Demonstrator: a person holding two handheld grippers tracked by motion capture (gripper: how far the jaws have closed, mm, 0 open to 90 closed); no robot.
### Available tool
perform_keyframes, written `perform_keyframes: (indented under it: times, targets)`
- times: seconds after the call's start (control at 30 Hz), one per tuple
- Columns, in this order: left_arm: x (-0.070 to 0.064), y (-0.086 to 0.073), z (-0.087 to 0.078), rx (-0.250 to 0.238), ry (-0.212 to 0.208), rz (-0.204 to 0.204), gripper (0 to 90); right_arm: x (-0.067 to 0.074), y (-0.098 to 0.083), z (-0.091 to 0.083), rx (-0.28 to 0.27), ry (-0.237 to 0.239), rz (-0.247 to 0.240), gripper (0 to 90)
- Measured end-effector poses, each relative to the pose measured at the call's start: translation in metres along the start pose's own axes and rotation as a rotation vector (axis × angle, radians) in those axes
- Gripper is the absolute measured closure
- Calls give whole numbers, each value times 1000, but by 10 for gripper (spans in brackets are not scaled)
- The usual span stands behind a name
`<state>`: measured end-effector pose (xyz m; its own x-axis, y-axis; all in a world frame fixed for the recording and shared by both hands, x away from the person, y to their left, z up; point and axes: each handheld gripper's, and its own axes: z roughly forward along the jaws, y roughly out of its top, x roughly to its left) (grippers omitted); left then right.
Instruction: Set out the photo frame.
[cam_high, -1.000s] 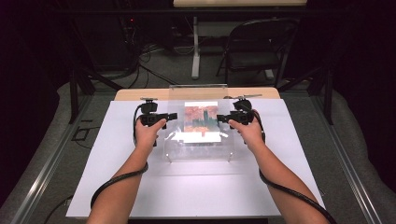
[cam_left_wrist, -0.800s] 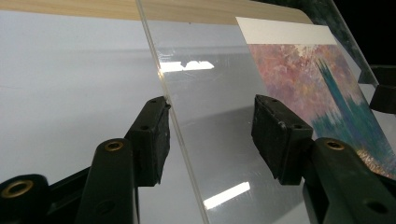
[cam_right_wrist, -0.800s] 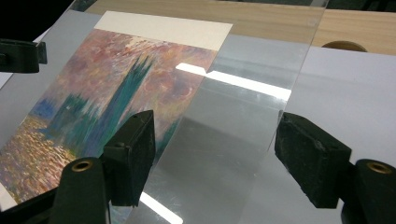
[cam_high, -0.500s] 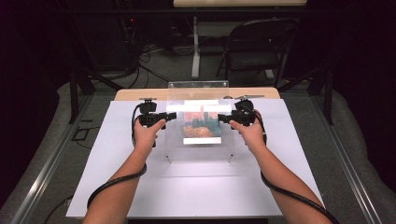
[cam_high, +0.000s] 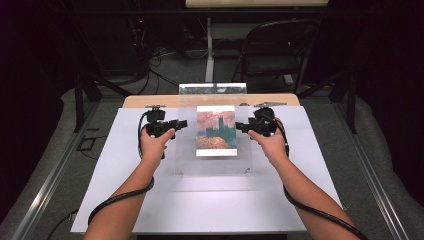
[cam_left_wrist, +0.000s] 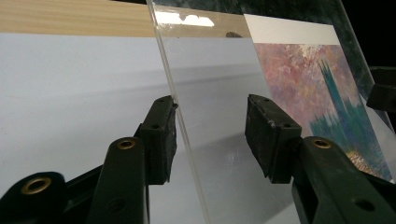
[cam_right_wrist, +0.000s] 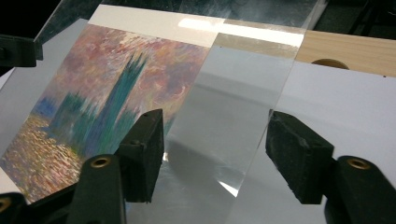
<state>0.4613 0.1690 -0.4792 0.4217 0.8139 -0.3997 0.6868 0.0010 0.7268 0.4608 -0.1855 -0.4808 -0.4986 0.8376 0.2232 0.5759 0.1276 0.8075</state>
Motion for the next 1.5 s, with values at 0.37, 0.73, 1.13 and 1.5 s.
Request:
perform_keyframes:
  times: [0.37,0.73,1.13,1.5]
  targets:
    - [-6,-3,-13,-34,-13,11,575,4,1,-14,-21,3,-13,447]
    - [-11,-7,-24,-60,-21,22,604,10,0,-27,-40,-1,-25,496]
    - [-18,-11,-39,-84,-29,46,634,18,-2,-42,-66,-7,-53,530]
    - [-26,-17,-53,-105,-35,76,659,23,-7,-57,-97,5,-60,586]
